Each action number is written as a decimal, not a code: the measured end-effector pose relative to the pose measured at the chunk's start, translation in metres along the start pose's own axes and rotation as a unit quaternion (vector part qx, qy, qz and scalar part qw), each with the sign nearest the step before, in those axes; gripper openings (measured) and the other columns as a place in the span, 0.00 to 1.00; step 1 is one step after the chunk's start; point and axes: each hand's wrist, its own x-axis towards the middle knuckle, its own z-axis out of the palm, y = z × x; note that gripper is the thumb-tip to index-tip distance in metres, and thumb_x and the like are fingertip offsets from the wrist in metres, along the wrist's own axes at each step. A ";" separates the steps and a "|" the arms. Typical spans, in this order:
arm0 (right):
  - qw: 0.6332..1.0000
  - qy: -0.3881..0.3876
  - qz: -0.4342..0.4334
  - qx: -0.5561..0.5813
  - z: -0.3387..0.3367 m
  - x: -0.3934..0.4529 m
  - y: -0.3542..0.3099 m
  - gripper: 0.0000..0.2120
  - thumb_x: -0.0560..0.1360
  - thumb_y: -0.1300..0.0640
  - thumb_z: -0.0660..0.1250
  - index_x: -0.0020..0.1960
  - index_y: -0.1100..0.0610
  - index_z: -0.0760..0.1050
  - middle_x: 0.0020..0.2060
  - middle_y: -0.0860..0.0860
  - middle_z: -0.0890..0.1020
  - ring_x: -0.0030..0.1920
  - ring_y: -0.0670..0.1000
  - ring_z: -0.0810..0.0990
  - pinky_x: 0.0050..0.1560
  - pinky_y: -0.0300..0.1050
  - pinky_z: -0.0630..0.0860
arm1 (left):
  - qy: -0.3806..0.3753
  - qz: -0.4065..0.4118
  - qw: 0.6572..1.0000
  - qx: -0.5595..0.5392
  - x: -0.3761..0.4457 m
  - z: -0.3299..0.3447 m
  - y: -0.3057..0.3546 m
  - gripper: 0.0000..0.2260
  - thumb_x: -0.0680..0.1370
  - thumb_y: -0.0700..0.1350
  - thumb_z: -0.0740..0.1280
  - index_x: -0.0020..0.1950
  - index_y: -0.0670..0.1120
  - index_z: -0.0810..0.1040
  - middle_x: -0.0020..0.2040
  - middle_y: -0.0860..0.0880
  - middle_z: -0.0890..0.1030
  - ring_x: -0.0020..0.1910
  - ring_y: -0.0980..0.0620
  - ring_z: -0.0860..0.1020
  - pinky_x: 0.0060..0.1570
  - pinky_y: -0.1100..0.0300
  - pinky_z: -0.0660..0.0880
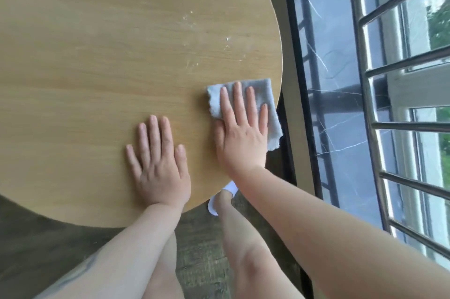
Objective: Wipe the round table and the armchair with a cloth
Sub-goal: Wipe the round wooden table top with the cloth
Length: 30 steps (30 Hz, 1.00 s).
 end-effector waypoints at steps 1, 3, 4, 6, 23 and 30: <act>0.999 -0.014 -0.050 0.000 0.004 -0.010 -0.009 0.27 0.80 0.48 0.53 0.78 0.49 0.54 0.77 0.49 0.56 0.78 0.53 0.50 0.76 0.57 0.46 | -0.002 -0.002 1.000 0.001 -0.002 0.000 -0.003 0.26 0.82 0.53 0.48 0.80 0.49 0.52 0.80 0.50 0.53 0.79 0.49 0.52 0.75 0.48 0.43; 0.966 -0.070 -0.246 -0.040 -0.002 -0.024 0.012 0.26 0.81 0.48 0.54 0.78 0.48 0.56 0.77 0.48 0.57 0.77 0.53 0.52 0.76 0.56 0.48 | -0.009 0.013 1.000 0.003 -0.004 -0.002 -0.009 0.27 0.81 0.53 0.49 0.80 0.49 0.52 0.80 0.50 0.54 0.78 0.49 0.52 0.75 0.47 0.45; 0.946 -0.082 -0.307 -0.068 -0.008 -0.019 0.035 0.26 0.81 0.47 0.54 0.78 0.48 0.55 0.77 0.48 0.57 0.77 0.52 0.52 0.76 0.56 0.48 | -0.015 0.024 1.000 0.006 -0.003 -0.004 -0.013 0.27 0.81 0.54 0.49 0.80 0.49 0.53 0.80 0.50 0.54 0.78 0.49 0.53 0.74 0.47 0.45; 0.963 -0.063 -0.249 -0.080 -0.015 0.001 0.059 0.26 0.81 0.46 0.53 0.78 0.47 0.54 0.77 0.47 0.55 0.78 0.52 0.51 0.77 0.56 0.46 | -0.026 0.045 0.999 0.008 0.004 -0.008 -0.023 0.27 0.81 0.56 0.50 0.80 0.50 0.54 0.80 0.50 0.55 0.78 0.48 0.54 0.74 0.48 0.47; 0.978 -0.083 -0.185 -0.038 0.005 -0.015 -0.043 0.27 0.81 0.48 0.55 0.78 0.49 0.54 0.78 0.49 0.55 0.78 0.53 0.48 0.76 0.55 0.43 | -0.033 0.125 0.991 0.033 0.024 -0.020 -0.057 0.29 0.78 0.58 0.53 0.79 0.51 0.58 0.79 0.48 0.59 0.77 0.45 0.57 0.74 0.43 0.50; 0.985 0.012 0.169 -0.018 -0.002 0.033 -0.028 0.29 0.80 0.47 0.49 0.78 0.45 0.44 0.78 0.47 0.47 0.78 0.50 0.42 0.76 0.55 0.39 | -0.033 0.129 0.991 0.030 0.026 -0.019 -0.056 0.28 0.80 0.58 0.50 0.80 0.52 0.56 0.79 0.49 0.57 0.78 0.46 0.55 0.75 0.44 0.47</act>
